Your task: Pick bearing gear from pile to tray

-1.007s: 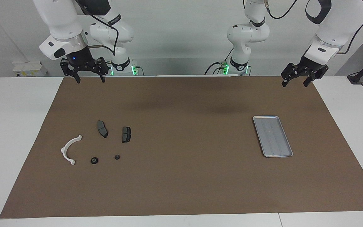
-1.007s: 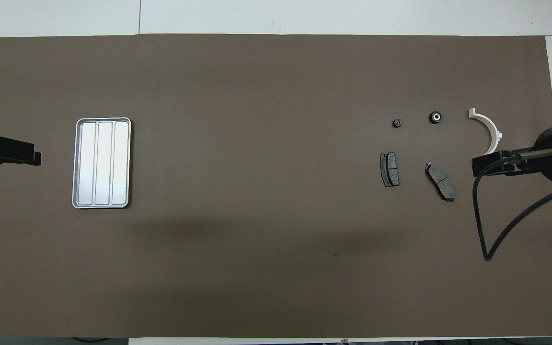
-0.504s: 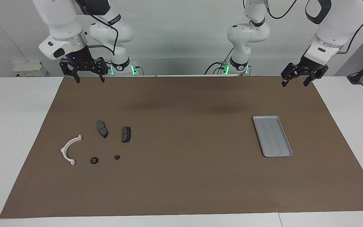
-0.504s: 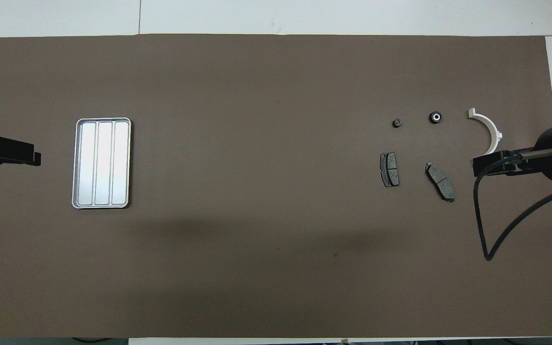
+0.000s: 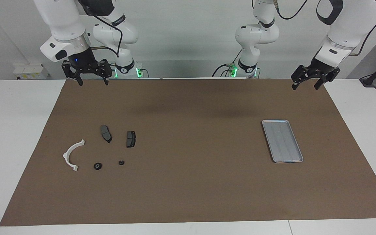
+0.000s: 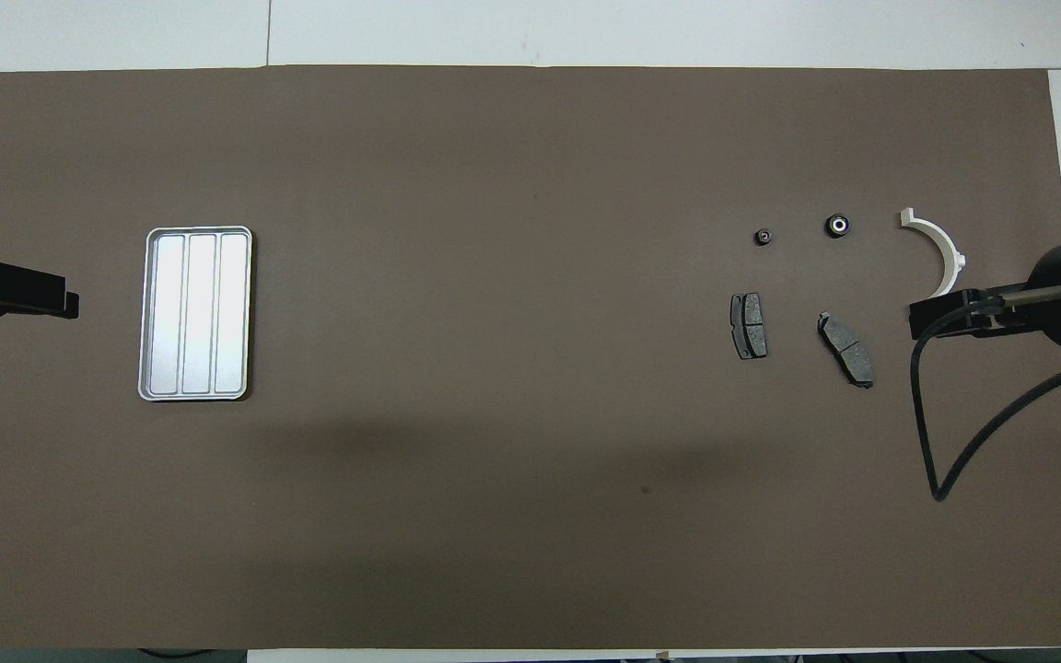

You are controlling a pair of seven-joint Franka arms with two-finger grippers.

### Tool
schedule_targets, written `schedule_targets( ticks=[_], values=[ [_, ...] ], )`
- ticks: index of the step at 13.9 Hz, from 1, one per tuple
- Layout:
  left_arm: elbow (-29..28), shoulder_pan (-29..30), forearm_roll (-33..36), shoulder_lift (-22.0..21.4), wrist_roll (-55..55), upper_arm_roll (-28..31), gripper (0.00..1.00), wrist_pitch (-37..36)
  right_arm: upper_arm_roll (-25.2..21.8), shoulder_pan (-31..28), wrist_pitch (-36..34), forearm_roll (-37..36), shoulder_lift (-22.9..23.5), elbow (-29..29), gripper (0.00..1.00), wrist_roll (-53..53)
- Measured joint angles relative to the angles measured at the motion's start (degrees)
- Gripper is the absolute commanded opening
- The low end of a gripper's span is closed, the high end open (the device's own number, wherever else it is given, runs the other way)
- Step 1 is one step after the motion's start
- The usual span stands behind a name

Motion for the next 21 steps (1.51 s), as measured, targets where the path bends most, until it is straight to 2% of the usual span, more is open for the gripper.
schedule_targets(
  ticks=[21],
  values=[
    [0.0, 0.0, 0.0, 0.0, 0.0, 0.0, 1.00, 0.0, -0.1, -3.2, 0.0, 0.0, 0.0, 0.0, 1.00, 0.0]
  ],
)
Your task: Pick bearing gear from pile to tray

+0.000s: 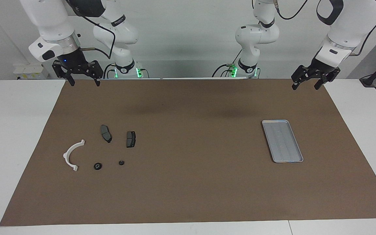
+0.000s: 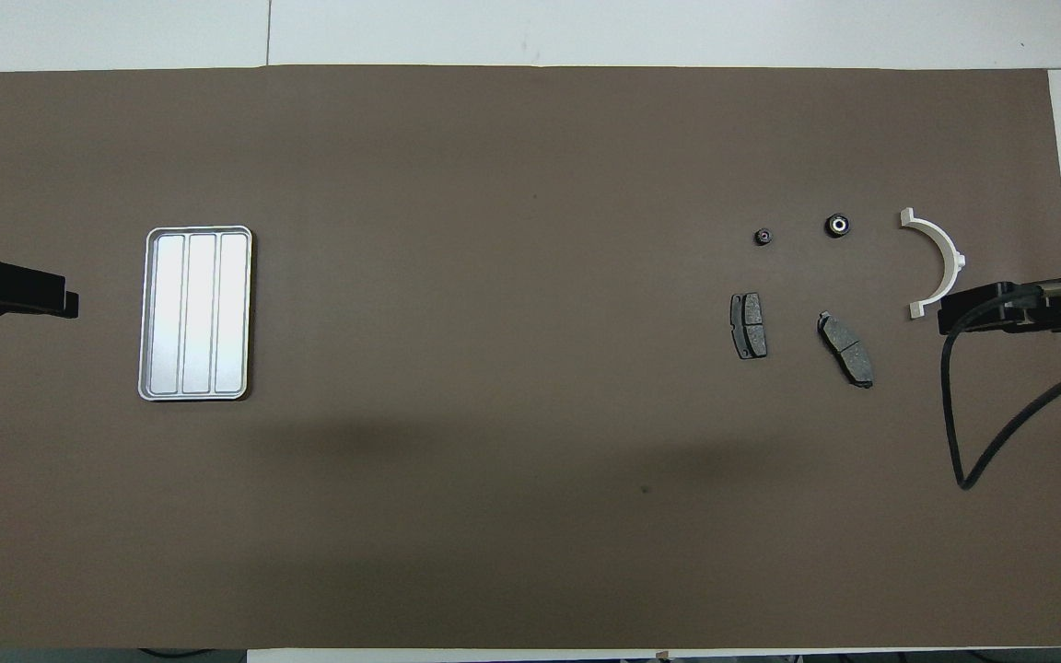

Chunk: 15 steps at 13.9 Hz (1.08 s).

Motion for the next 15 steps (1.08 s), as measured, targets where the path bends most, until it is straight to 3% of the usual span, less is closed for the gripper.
schedule_targets(
  ticks=[15],
  values=[
    [0.0, 0.0, 0.0, 0.0, 0.0, 0.0, 1.00, 0.0, 0.4, 0.3, 2.0, 0.0, 0.0, -0.8, 1.00, 0.0]
  ],
)
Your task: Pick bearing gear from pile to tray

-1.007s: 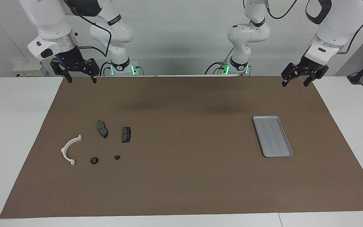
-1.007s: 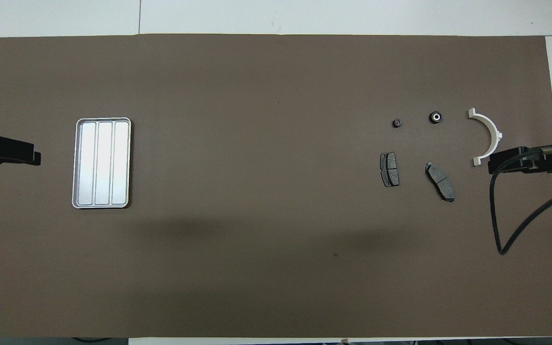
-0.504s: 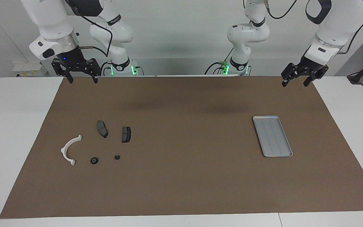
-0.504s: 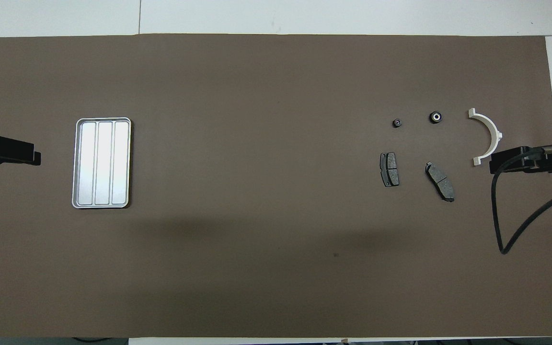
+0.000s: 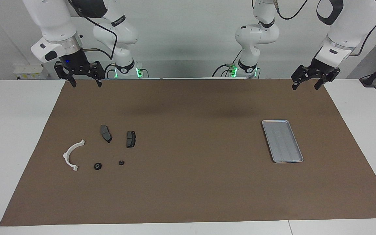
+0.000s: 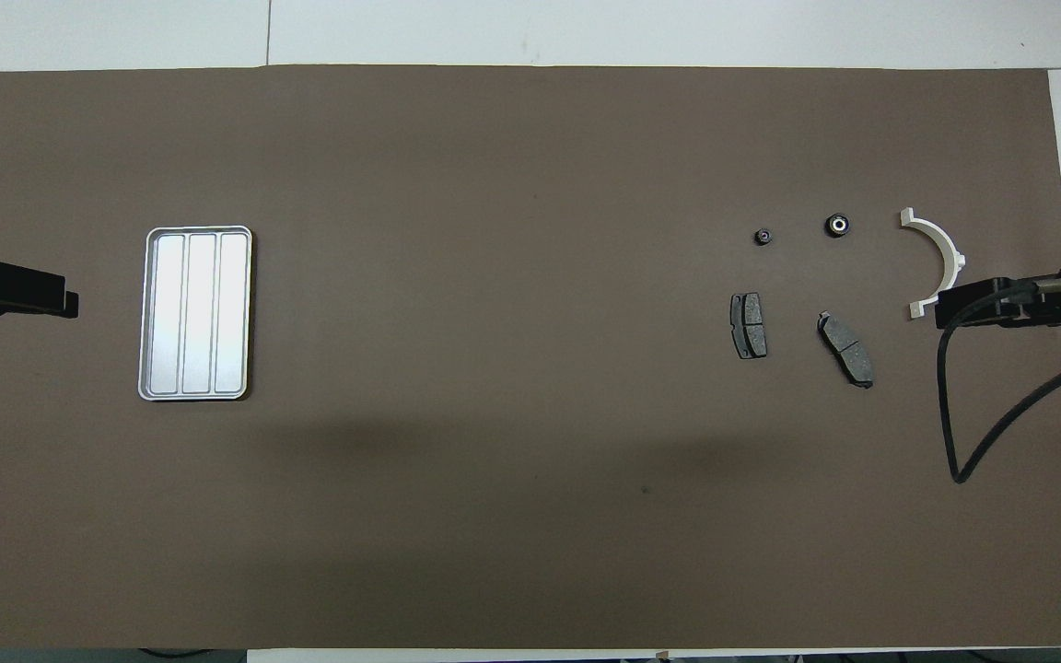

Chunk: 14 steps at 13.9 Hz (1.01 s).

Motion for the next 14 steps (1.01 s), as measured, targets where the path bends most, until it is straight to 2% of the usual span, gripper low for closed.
schedule_targets(
  ticks=[4, 8, 14],
  values=[
    [0.0, 0.0, 0.0, 0.0, 0.0, 0.0, 1.00, 0.0, 0.2, 1.5, 5.1, 0.0, 0.2, -3.2, 1.00, 0.1],
    [0.0, 0.0, 0.0, 0.0, 0.0, 0.0, 1.00, 0.0, 0.2, 2.2, 13.7, 0.0, 1.7, -8.5, 1.00, 0.3],
    [0.0, 0.0, 0.0, 0.0, 0.0, 0.0, 1.00, 0.0, 0.2, 3.9, 22.1, 0.0, 9.6, -9.8, 1.00, 7.5]
  ],
)
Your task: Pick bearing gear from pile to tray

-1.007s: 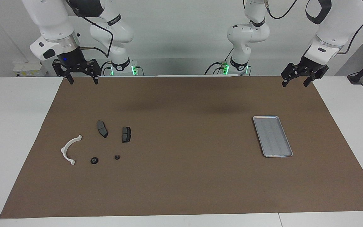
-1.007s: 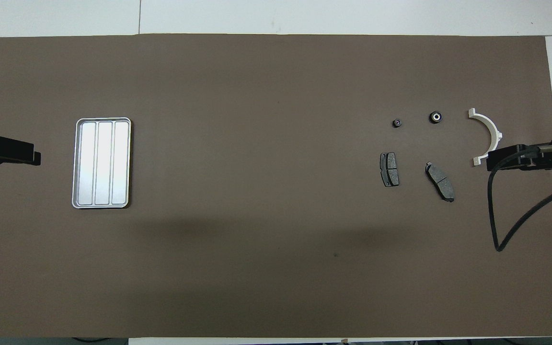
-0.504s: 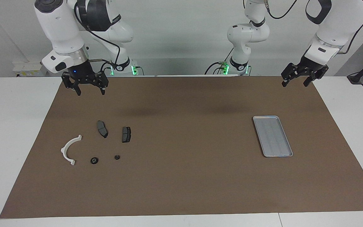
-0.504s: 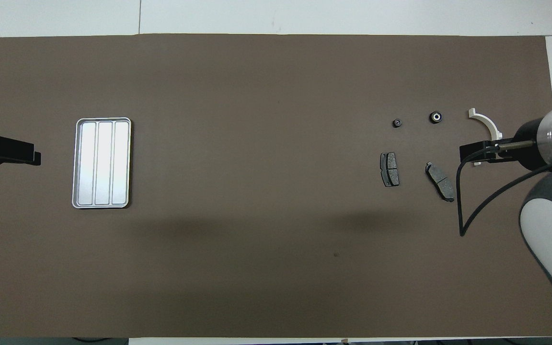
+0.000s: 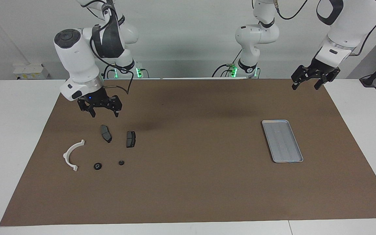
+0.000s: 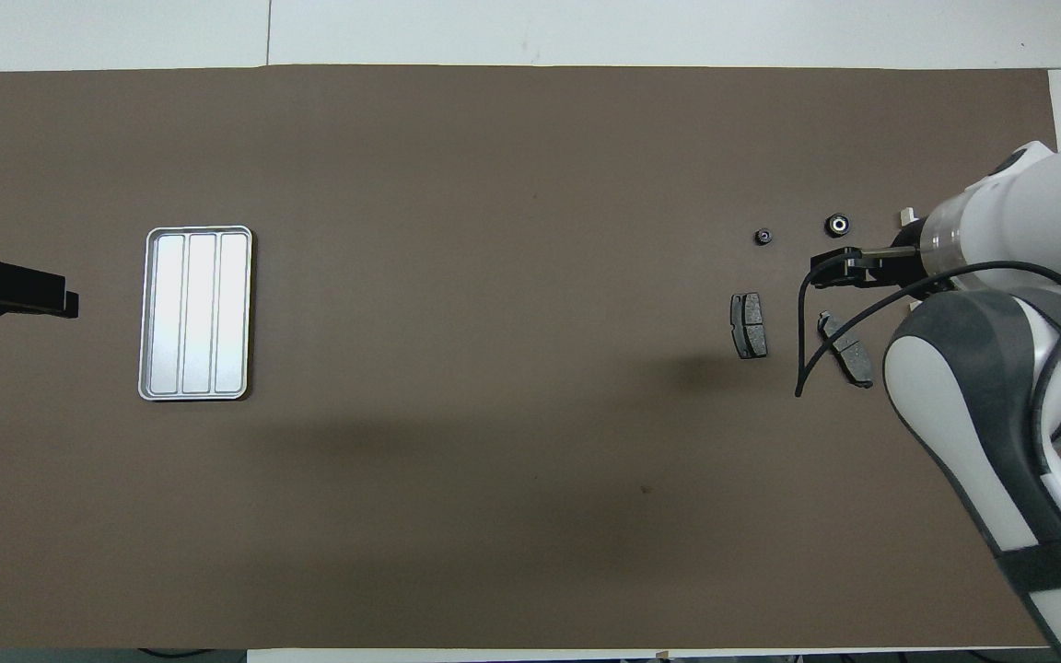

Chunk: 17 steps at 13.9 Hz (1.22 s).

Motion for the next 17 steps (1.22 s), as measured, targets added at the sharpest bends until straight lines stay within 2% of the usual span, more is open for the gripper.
schedule_targets(
  ticks=[6, 11, 17],
  values=[
    [0.0, 0.0, 0.0, 0.0, 0.0, 0.0, 1.00, 0.0, 0.0, 2.6, 9.3, -6.4, 10.6, 0.6, 1.00, 13.4],
    [0.0, 0.0, 0.0, 0.0, 0.0, 0.0, 1.00, 0.0, -0.2, 2.6, 10.5, -8.5, 17.3, 5.8, 1.00, 20.2],
    [0.0, 0.0, 0.0, 0.0, 0.0, 0.0, 1.00, 0.0, -0.1, 4.8, 9.8, -10.6, 28.2, 14.4, 0.97, 27.7]
  ],
)
